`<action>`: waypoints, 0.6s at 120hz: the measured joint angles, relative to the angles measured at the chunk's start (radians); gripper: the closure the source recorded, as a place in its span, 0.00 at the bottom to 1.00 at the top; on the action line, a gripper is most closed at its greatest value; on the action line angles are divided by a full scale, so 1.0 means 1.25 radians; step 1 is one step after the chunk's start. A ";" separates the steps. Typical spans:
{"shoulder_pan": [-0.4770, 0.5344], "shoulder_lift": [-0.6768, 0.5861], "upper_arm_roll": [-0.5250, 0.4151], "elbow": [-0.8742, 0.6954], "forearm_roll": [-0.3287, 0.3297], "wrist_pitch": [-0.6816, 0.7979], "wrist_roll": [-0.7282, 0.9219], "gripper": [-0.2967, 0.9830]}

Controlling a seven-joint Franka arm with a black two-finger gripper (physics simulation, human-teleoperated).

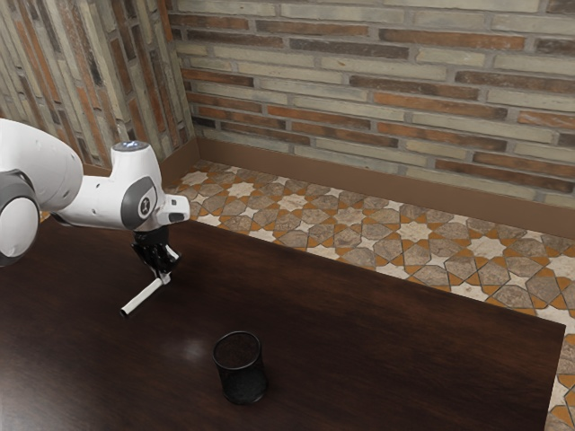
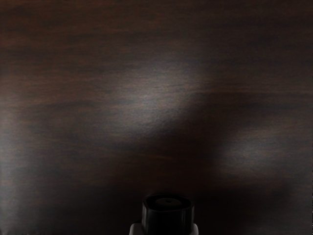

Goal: Put the marker into the pen holder.

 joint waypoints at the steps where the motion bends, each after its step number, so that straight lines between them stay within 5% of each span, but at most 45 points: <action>1: 0.000 0.000 0.000 0.000 0.000 0.000 -0.001 0.84; 37: -0.037 -0.106 0.000 -0.010 0.011 -0.022 -0.019 0.85; 72: -0.204 -0.189 -0.008 0.031 0.029 -0.055 -0.027 0.85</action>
